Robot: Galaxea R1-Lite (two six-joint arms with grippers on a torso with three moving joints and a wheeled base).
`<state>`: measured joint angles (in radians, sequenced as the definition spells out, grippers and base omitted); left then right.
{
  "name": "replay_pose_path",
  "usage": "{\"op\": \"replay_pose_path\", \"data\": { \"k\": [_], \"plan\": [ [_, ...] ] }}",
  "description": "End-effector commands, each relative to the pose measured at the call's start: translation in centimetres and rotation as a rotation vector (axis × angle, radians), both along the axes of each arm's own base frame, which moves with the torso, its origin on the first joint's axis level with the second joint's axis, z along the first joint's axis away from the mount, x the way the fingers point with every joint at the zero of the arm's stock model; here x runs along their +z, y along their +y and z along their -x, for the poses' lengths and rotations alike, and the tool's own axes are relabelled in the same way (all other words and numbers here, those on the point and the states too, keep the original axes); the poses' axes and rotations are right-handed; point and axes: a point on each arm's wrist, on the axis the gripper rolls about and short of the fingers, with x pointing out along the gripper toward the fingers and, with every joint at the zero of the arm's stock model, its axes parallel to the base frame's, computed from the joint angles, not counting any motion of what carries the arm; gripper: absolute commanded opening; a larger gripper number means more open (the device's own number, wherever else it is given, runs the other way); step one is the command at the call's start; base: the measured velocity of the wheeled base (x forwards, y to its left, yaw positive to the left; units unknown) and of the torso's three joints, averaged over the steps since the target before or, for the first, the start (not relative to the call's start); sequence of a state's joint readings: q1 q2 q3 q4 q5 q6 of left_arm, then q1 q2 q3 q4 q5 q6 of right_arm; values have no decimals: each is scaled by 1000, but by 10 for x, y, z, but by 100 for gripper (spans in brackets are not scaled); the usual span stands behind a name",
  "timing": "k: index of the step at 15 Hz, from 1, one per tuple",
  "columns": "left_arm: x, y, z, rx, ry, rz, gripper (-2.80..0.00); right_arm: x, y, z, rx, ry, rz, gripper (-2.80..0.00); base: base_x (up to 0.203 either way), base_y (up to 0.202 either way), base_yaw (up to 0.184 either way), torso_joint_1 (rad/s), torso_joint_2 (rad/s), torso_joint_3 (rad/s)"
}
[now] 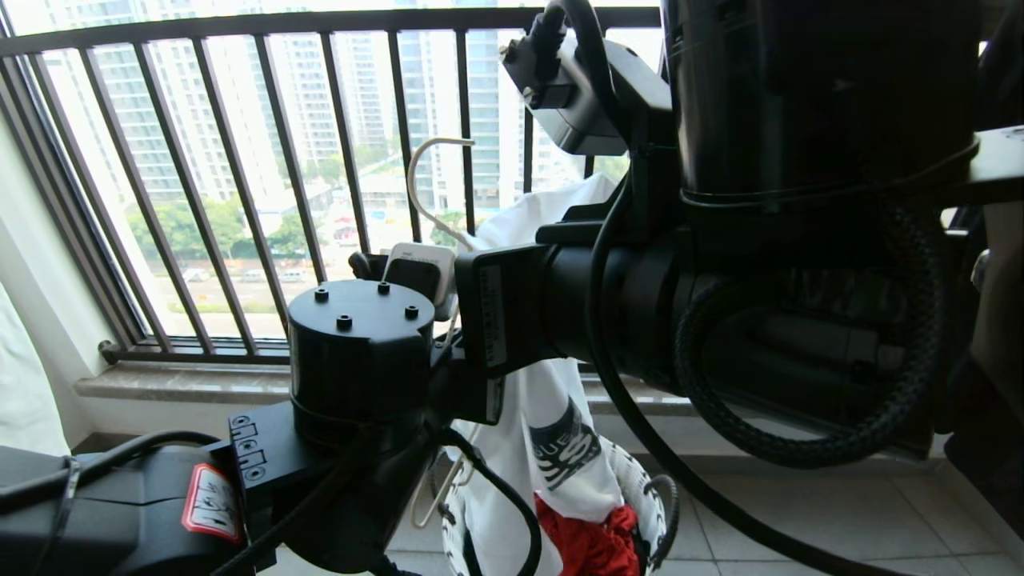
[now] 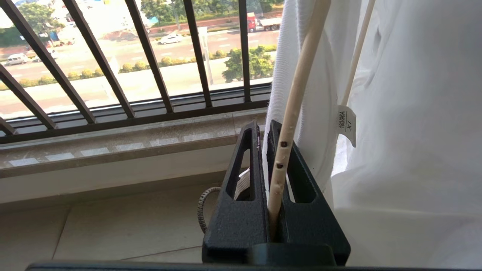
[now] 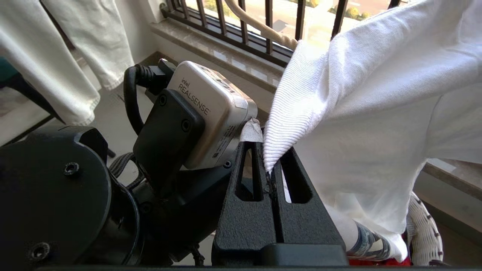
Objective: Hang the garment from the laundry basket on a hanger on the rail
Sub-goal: Hang the clothes on the clothes rack
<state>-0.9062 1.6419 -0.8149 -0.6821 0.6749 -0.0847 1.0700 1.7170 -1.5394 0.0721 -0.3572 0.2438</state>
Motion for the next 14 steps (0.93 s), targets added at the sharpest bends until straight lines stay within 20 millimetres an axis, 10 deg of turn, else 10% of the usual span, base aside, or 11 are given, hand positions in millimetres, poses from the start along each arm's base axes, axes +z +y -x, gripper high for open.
{"op": "replay_pose_path", "data": {
  "k": [1, 2, 3, 14],
  "plan": [
    [2, 0, 0, 4, -8, 11, -280, 0, 0, 1, -6, -1, 2, -280, 0, 0, 0, 0, 0, 0],
    [4, 1, 1, 4, -13, 17, -280, 0, 0, 1, -9, -2, 2, -280, 0, 0, 0, 0, 0, 0],
    [6, 0, 0, 4, -28, 37, -280, 0, 0, 1, -9, -3, 3, 0, 0, 0, 0, 0, 0, 0],
    [19, 10, -4, 15, -91, 115, -280, 13, -19, 6, -82, -27, -9, 0, 0, 0, 0, 0, 0, 0]
  ]
}}
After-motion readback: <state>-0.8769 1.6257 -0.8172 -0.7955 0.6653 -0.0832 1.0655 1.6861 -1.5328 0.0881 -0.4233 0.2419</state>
